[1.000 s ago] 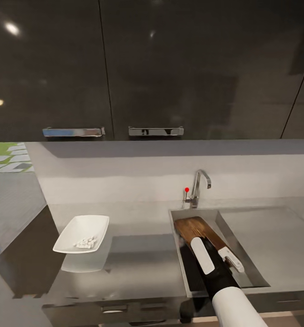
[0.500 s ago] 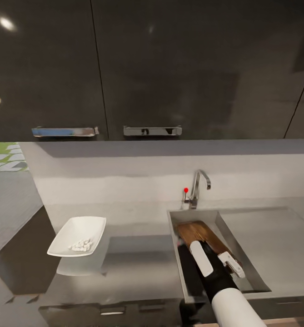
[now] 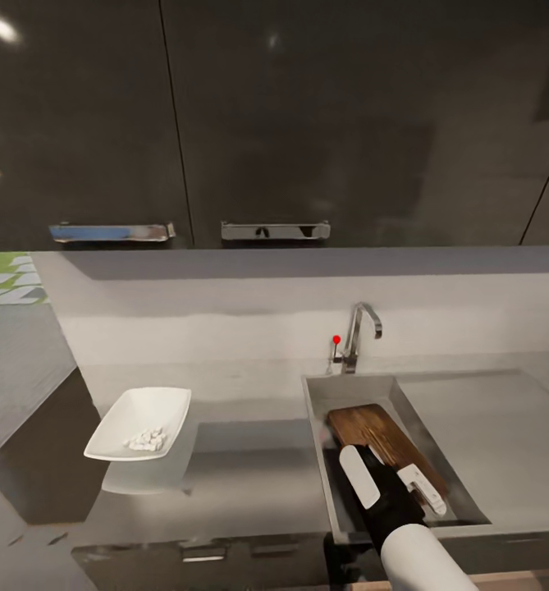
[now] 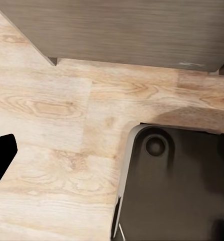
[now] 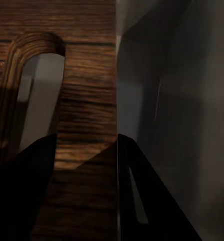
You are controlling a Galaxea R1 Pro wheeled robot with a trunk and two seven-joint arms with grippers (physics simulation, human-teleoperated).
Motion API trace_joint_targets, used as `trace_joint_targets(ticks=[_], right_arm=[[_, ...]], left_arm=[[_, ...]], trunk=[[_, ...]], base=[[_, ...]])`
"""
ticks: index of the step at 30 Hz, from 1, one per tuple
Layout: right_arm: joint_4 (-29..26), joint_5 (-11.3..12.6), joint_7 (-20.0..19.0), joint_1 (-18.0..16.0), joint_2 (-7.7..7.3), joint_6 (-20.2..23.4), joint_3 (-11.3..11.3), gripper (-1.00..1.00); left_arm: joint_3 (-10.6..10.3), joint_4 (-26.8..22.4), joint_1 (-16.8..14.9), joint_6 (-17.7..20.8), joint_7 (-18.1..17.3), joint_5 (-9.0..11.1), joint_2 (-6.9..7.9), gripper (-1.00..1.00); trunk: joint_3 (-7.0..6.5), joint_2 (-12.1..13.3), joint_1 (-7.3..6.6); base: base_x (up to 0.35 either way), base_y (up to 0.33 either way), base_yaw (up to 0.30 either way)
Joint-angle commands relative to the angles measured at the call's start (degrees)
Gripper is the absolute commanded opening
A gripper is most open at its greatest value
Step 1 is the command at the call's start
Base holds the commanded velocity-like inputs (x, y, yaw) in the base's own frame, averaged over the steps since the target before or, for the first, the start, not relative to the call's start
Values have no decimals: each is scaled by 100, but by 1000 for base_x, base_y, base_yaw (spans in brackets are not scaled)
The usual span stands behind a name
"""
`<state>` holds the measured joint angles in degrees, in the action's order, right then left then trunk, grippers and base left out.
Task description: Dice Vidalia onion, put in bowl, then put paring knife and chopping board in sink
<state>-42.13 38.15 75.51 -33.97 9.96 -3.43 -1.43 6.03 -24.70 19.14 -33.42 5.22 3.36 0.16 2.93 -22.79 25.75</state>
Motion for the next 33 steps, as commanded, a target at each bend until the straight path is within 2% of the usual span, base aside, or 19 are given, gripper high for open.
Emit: trace_joint_targets(ticks=[1,9,26,33], right_arm=[[-6,7,8,-4,4,-39,-9,-100],[-6,-246,1,-4,4,-44,112,-100],[-6,-242,-53,-4,4,-70,111,-100],[-6,-236,-55,-4,4,-70,113,-100]], left_arm=[[-14,-8,-1,-7,5,33,1,100],[-14,-7,-1,-7,5,33,1,100],[-14,-7,1,-7,5,33,1,100],[-14,-5,2,-7,4,33,1,100]], trunk=[[19,-13,4],[80,-13,4],[230,-13,4],[241,-13,4]], base=[[0,0,0],[53,-4,0],[14,-1,0],[0,0,0]])
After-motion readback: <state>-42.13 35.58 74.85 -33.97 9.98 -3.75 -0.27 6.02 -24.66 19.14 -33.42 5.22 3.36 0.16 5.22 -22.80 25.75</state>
